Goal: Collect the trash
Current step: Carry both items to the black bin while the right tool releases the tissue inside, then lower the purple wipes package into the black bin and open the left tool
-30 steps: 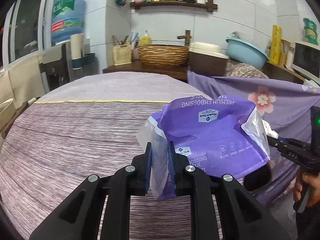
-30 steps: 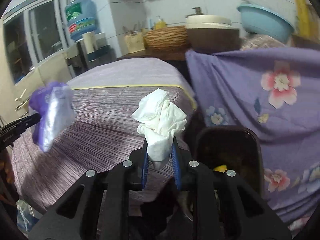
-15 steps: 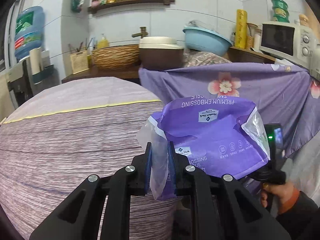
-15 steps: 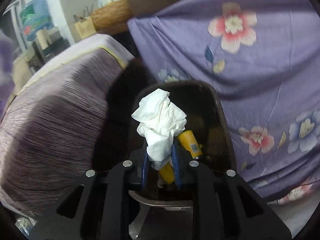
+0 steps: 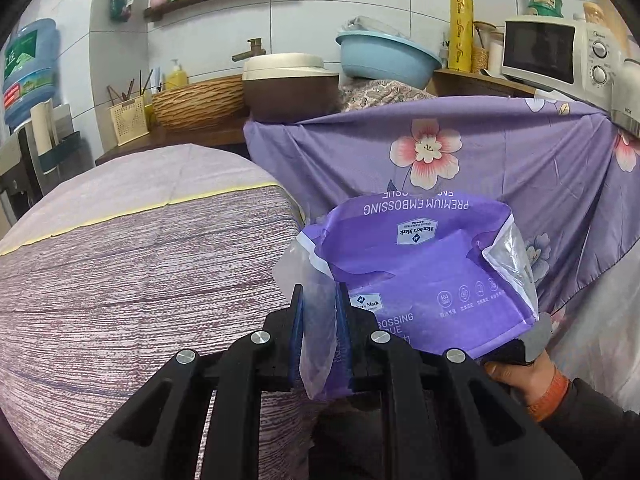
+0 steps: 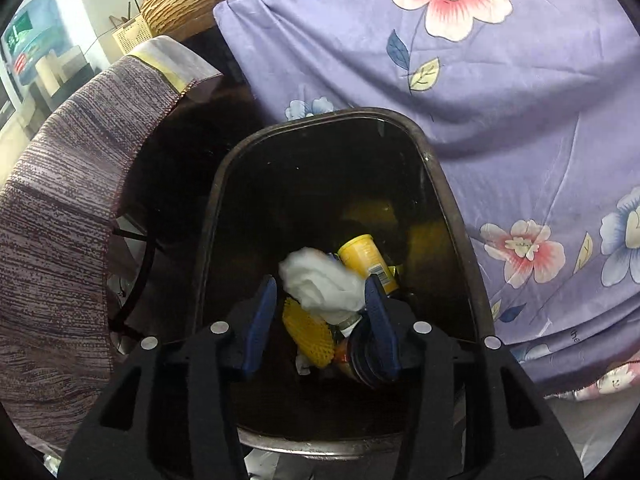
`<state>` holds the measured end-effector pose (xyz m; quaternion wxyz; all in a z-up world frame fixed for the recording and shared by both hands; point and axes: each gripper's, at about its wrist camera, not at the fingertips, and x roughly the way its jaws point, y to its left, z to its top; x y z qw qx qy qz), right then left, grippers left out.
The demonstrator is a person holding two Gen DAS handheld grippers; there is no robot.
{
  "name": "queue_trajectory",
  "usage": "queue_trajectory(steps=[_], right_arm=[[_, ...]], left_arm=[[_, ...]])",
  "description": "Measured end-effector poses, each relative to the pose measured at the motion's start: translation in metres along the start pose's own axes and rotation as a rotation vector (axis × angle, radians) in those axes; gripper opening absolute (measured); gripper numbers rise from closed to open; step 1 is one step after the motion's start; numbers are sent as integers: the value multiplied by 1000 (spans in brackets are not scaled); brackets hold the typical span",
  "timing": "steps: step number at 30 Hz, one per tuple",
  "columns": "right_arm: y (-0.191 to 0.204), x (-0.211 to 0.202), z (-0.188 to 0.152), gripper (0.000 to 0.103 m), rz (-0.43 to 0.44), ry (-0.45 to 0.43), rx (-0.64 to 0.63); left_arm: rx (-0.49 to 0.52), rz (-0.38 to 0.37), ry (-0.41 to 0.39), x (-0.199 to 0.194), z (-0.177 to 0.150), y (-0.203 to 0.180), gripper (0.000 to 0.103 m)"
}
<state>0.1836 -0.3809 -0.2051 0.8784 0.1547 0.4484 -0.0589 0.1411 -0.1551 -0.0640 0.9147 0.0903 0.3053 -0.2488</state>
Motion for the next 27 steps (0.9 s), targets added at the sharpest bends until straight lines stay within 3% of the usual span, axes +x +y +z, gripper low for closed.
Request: queue_trajectory(steps=[3,5,12,16,27], right_arm=[[-8,-10,-3,50,-3,-3,26],[-14,-22,-4,61,-8,-25,44],[-33,-71,-2,61,-74,-115,52],[-55,-103,2,72,-131,-185,95],[-98,-147,1,73,-261,-266,169]], left_arm=[[15,-4,7,7,1,-4,16],[32,-7,14,12,1,-8,16],[121,-16,46,42,5,-30,16],[178,-19,61,59,11,-45,16],[324,21,117,112,12,-73,16]])
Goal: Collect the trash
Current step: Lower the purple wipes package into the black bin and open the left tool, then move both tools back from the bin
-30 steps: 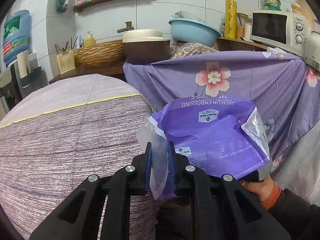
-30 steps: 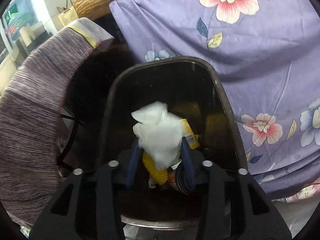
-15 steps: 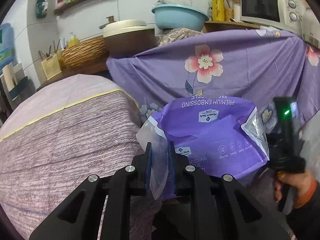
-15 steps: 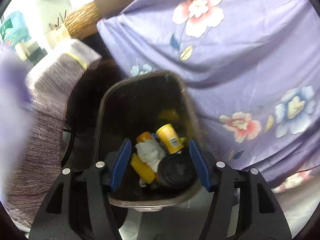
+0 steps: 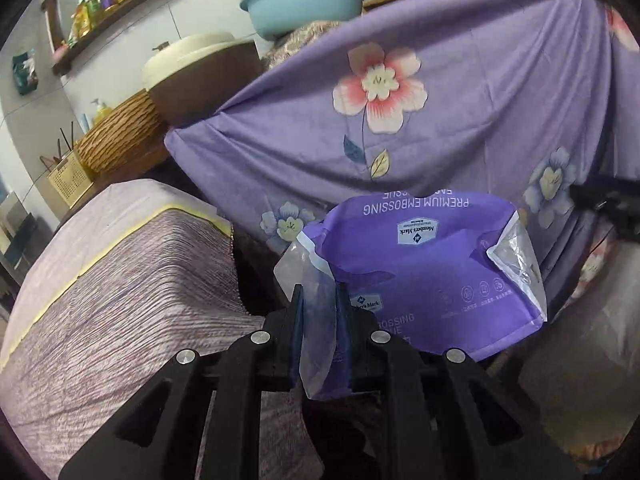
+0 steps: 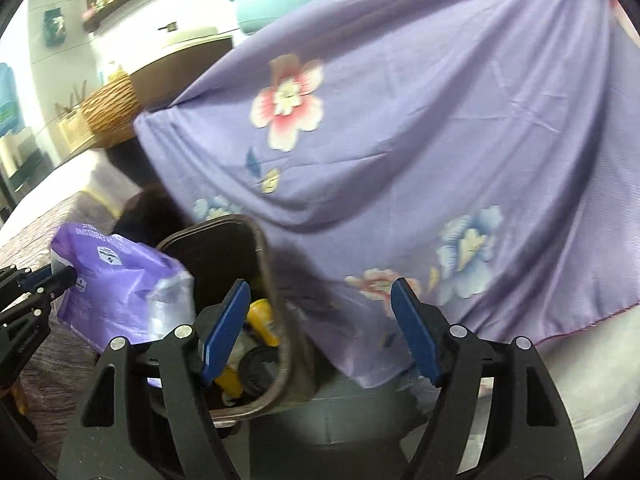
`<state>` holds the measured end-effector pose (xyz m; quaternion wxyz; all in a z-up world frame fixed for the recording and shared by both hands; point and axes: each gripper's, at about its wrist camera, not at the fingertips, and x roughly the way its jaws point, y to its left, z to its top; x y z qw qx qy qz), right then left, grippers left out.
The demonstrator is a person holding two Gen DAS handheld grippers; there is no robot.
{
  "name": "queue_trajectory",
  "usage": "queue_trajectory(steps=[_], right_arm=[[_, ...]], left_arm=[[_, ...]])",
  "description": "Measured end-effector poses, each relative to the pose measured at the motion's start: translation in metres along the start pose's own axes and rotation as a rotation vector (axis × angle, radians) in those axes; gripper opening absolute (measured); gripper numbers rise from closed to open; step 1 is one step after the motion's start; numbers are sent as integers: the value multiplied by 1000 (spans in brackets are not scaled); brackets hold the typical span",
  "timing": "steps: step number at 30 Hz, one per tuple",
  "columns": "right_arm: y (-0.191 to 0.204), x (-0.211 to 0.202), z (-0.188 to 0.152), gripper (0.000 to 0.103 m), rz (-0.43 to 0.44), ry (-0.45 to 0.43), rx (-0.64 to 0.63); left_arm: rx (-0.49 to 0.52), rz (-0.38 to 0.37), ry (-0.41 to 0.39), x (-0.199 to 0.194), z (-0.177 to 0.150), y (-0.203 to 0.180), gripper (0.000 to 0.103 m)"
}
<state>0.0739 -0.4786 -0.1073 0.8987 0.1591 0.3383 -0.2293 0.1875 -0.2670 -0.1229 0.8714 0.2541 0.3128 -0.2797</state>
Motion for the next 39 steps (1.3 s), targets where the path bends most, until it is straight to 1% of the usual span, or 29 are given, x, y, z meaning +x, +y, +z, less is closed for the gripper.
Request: queue_trajectory(steps=[4,8,9,10,13,14,15,17,19,22,24,25,27,30,34,36,37,39], right_arm=[[-14,-3,-3,73,-12,6,31],[-7,-5,-6,73,5,12,20],[-5,-7,-7,73,12,11,17],[-2,-7,-7,73,21,10,15],[7,-10,-8,73,50,11,-4],[9,-11,-9,73,54,10,-8],[12,-12,-9,73,58,10,-13],[16,-13,-9,73,66,9,-16],[17,-14,-9,74,73,7,-16],[20,-18,-8,74,76,-1,-20],[20,-21,-7,77,79,-5,-17],[21,-22,-7,81,80,-9,-14],[22,-26,-7,82,82,-14,-11],[25,-30,-6,84,80,-18,-17],[27,-35,-6,85,92,-22,-7],[28,-37,-6,88,100,-19,-1],[29,-38,-6,92,102,-20,0],[32,-45,-6,94,115,-33,1]], left_arm=[[29,15,35,19,2,-6,16],[64,26,67,35,1,-13,17],[69,31,78,40,1,-14,21],[71,32,84,42,1,-14,21],[76,34,79,42,2,-16,35],[80,35,71,41,2,-16,46],[86,43,52,37,3,-17,58],[81,44,20,29,4,-15,67],[60,23,3,21,5,-13,70],[29,7,-25,10,6,-10,77],[2,-8,-51,-2,4,-8,82],[-10,-16,-62,-7,3,-8,83],[-27,-29,-84,-18,1,-8,87],[-34,-36,-115,-36,-4,-8,89],[-53,-23,-152,-63,-13,0,92],[-74,-14,-175,-79,-19,8,95],[-82,-5,-186,-86,-21,11,96],[-101,14,-205,-102,-27,20,98]])
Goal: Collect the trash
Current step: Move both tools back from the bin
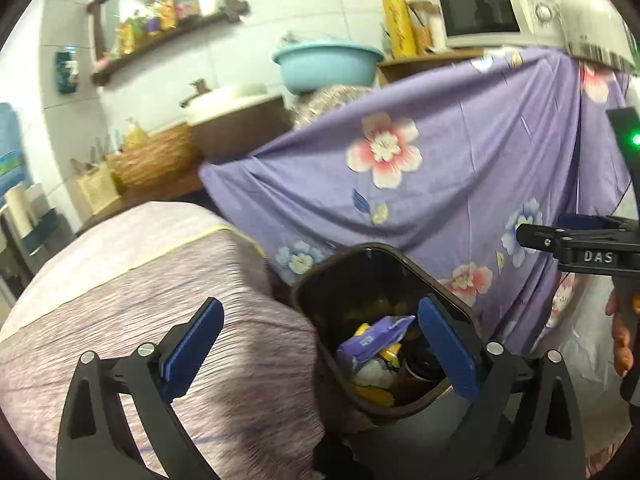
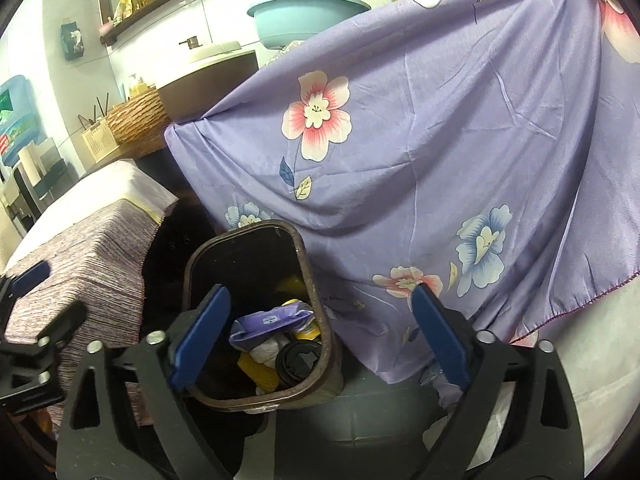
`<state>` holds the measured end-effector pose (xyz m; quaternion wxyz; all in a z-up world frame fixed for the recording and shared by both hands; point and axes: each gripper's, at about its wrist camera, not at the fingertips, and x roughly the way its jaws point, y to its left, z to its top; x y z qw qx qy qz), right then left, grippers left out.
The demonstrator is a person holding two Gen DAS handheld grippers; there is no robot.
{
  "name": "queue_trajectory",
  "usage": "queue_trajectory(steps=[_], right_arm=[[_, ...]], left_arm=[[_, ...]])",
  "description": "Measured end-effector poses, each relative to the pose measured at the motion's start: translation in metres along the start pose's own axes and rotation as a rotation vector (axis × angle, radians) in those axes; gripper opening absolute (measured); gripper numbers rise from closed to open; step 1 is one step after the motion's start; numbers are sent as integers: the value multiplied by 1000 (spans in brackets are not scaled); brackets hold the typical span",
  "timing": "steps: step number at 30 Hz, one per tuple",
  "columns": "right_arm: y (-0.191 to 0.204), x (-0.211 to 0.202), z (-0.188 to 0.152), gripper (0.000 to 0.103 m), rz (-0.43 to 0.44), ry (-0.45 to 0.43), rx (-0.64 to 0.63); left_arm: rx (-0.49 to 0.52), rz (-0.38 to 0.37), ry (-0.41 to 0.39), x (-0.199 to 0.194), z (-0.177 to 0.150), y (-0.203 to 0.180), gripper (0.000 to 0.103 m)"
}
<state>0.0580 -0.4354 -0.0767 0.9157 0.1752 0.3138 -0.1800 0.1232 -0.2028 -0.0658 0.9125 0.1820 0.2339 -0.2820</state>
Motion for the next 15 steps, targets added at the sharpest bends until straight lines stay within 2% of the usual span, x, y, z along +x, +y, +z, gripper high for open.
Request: queue_trajectory(steps=[6,15], right_arm=[[18,-18,-2,95,38,-21,-28],[54,-56,-12,97,98,-108,-89]], left_arm=[[-42,44,-43,-42,-10,21,98],[-160,-3,-63,-91,-36,49,98]])
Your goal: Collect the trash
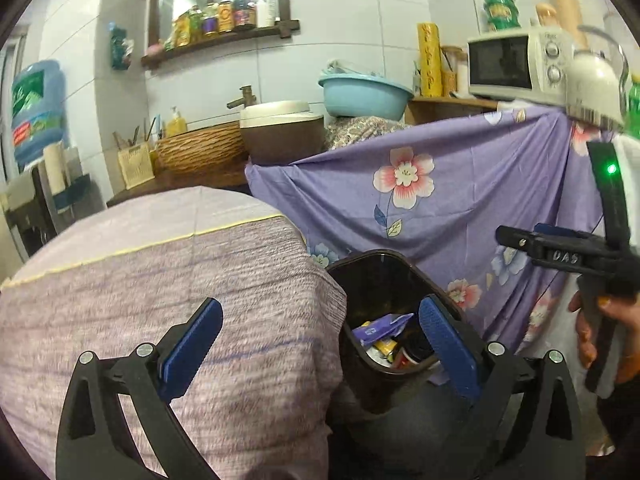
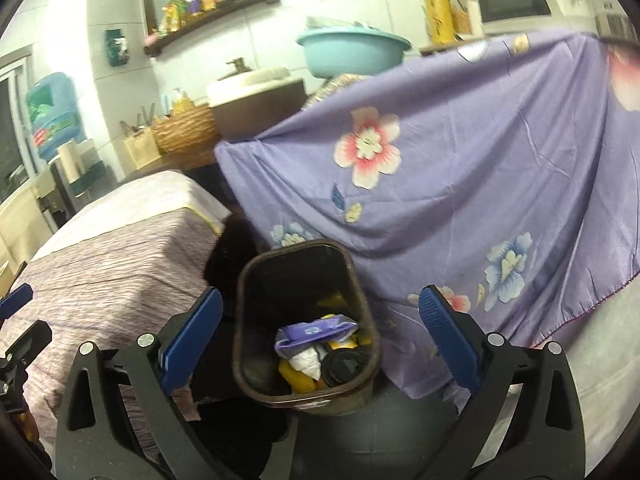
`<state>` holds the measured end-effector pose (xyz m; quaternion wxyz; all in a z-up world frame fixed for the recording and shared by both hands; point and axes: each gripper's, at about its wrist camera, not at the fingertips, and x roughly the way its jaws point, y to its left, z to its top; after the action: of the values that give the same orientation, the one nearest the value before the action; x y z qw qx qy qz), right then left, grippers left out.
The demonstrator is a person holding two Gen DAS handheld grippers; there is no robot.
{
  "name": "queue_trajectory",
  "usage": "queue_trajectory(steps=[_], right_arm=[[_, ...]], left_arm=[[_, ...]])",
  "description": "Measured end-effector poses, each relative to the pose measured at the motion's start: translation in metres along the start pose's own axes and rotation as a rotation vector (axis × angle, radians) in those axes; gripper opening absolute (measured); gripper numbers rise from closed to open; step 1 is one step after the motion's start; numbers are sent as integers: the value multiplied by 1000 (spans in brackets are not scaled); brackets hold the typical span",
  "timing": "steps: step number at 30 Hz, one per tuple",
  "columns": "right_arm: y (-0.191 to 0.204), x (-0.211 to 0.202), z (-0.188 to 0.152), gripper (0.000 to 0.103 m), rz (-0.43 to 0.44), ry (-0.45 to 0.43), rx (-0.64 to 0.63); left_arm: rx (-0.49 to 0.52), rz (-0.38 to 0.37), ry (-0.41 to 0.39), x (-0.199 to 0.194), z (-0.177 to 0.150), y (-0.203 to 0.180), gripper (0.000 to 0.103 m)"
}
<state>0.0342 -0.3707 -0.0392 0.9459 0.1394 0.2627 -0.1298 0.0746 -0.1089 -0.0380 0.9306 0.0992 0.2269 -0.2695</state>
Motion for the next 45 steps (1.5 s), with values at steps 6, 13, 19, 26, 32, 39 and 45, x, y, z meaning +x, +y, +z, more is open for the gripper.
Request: queue_trajectory(steps=[6,13,19,26,32,39,45], right_arm=[[38,-27,-8,97,3,-73,-61],[91,-65,-26,97,-47,-165,-197],[108,-102,-36,97,57,-244,-221],[119,-128,-38,97,102,-315,-251],[123,-130,-37,97,107,-314,-256],[119,-128,-35,97,102,-312,-244],[115,-126,-34,97,91,-310,-239]], left_arm=[[-55,66,-52,-29,-10,14,98],[-91,173,-120,-64,-16,17,98],[-157,229,-180,-88,-20,16,98],[-214,302,-225,-103,-21,18,98],[-234,319,-228,-106,-23,22,98],[-221,323,-233,-105,-23,20,98],[-204,332,-236,-105,-23,17,98]])
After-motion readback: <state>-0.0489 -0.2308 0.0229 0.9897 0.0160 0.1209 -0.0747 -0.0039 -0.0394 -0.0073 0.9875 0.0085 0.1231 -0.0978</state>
